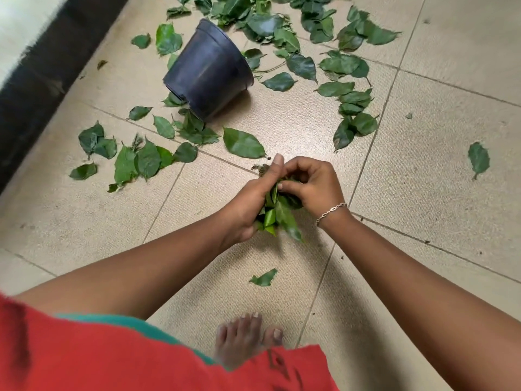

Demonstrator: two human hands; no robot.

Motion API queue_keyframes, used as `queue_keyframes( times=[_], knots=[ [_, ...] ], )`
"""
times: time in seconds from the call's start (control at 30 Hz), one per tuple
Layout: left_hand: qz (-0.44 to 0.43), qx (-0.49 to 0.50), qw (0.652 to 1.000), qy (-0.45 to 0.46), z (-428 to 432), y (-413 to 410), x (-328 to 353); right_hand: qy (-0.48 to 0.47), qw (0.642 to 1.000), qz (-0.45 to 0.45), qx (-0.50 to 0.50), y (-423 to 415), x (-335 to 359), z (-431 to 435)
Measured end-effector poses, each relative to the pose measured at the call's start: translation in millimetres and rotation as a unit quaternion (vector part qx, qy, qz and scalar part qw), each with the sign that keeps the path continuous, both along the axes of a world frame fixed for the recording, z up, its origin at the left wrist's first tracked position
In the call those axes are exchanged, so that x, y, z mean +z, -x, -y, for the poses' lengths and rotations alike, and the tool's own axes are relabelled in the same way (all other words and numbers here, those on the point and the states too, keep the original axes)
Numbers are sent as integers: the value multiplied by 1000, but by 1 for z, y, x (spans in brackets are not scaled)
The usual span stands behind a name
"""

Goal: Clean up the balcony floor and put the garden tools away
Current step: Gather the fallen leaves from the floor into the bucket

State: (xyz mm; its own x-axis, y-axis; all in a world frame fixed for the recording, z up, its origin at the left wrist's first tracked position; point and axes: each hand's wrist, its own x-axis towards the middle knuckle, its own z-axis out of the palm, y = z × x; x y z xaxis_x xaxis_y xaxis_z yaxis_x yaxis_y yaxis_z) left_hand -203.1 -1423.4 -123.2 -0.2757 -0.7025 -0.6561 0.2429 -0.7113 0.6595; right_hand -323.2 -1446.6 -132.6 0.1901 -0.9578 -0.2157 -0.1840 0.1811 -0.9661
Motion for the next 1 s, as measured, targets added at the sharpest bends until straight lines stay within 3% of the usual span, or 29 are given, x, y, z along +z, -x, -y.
queue_keyframes(
  times=[0.1, 0.2, 0.27, 0.37, 0.47, 0.53, 0.7, 0.77, 0.87, 1.0],
  knots=[
    [-3, 39, 998, -54, -4, -3, 3, 93, 988, -121, 33, -7, -2, 1],
    [43, 82, 994, -61, -9, -18, -4, 35, 986, -67, 149, 4, -2, 13],
    [81, 115, 987, -73, -7, -35, -8, 70, 976, -134, 154, 15, -10, 22],
    [131, 155, 976, -75, -4, -56, -10, 155, 903, -310, 255, 23, -26, 25],
    [120, 180, 975, -52, -4, -65, -8, 208, 805, -402, 384, 14, -36, 5],
    [95, 182, 978, -45, -5, -66, -6, 252, 760, -418, 428, 9, -39, -19],
    [73, 156, 985, -29, -11, -76, -3, 358, 703, -371, 490, 7, -52, -78],
    [78, 158, 984, -24, -12, -81, -2, 414, 693, -338, 483, 13, -59, -88],
    [76, 171, 982, -32, -15, -85, -2, 499, 720, -296, 381, 30, -57, -80],
    [65, 169, 982, -49, -18, -84, -5, 478, 765, -338, 267, 59, -54, -45]
  ],
)
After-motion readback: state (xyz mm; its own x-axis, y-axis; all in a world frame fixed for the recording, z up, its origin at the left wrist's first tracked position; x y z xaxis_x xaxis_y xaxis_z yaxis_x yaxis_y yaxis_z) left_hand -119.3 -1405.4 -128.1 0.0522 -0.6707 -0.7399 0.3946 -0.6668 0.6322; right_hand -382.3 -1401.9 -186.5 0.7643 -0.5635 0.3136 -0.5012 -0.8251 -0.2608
